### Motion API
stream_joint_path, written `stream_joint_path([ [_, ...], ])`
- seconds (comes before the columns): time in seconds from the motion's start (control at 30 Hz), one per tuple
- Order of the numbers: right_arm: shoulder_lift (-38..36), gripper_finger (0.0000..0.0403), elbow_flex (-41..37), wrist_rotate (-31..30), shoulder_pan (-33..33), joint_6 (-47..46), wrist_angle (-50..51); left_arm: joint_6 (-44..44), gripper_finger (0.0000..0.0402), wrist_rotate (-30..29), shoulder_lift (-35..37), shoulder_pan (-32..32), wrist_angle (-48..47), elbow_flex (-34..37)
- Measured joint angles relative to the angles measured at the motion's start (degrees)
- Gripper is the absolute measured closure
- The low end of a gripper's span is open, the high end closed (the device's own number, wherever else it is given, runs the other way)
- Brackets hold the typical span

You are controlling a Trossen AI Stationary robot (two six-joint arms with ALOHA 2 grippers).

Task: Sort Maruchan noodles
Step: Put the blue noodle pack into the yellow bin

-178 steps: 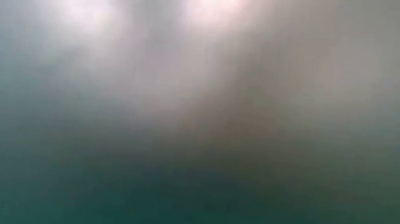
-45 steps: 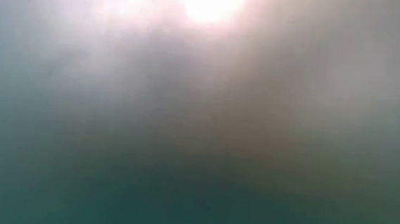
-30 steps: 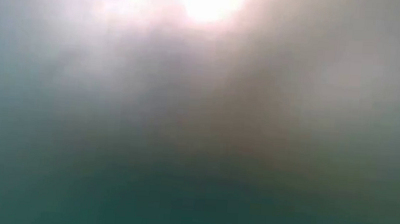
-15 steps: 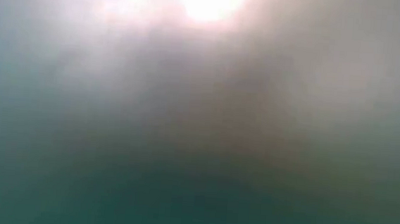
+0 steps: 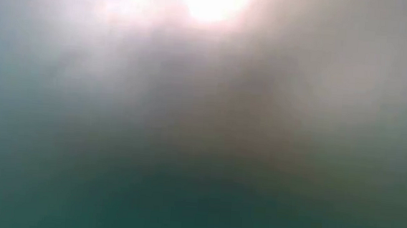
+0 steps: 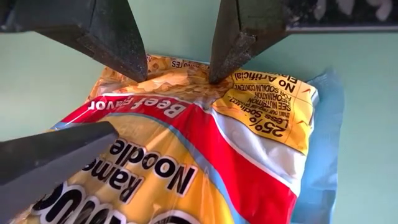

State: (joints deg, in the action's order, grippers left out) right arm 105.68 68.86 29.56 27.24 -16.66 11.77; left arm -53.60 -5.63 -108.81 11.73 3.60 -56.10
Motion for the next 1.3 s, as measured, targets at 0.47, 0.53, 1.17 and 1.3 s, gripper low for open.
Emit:
stream_joint_path([
  [0.47,0.08,0.0283,-0.07,-0.02,0.02,-0.17,0.00,-1.09,0.0239,-0.51,0.17,0.00,1.08,0.07],
  [0.53,0.08,0.0283,-0.09,0.00,0.02,-0.18,0.04,-1.06,0.0239,-0.57,0.57,0.00,1.13,0.11],
  [1.17,-4.49,0.0282,-0.19,-0.43,1.65,8.60,12.11,-6.10,0.0239,-13.75,14.81,-3.07,-21.22,0.09],
  [1.3,-8.13,0.0282,-0.42,-0.02,1.52,12.64,17.99,-11.19,0.0239,-16.57,16.41,-4.71,-22.85,0.09],
])
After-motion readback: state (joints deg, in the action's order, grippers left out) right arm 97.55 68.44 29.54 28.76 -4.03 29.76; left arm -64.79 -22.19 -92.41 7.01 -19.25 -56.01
